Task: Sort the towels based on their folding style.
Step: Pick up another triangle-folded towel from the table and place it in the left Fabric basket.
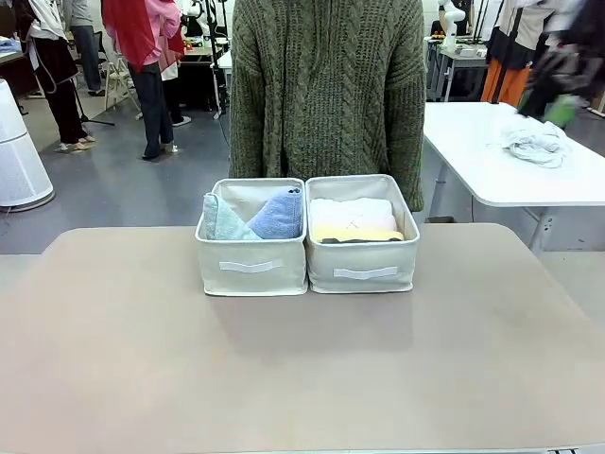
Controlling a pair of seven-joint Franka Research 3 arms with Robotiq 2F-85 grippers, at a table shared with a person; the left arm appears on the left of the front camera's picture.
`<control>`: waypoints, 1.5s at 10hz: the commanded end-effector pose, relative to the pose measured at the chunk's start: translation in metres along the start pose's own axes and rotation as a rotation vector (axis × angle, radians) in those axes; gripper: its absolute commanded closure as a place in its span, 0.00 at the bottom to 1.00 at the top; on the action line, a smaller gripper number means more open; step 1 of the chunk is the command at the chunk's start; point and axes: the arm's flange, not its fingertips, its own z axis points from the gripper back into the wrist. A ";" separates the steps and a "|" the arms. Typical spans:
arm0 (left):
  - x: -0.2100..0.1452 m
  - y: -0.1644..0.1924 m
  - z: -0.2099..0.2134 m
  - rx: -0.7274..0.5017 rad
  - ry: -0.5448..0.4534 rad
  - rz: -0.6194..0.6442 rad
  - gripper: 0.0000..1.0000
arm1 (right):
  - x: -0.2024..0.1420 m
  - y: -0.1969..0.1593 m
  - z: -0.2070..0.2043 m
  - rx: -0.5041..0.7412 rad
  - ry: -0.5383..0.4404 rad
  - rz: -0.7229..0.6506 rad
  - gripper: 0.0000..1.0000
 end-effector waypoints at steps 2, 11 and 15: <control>0.001 -0.002 0.000 0.000 -0.002 -0.008 0.00 | -0.089 -0.022 0.015 0.027 -0.273 0.058 0.00; 0.001 -0.002 0.000 0.000 -0.002 -0.008 0.00 | -0.174 0.001 0.034 -0.144 -0.667 -0.050 0.00; 0.001 -0.002 0.000 0.000 -0.002 -0.008 0.00 | -0.174 0.001 0.034 -0.144 -0.667 -0.050 0.00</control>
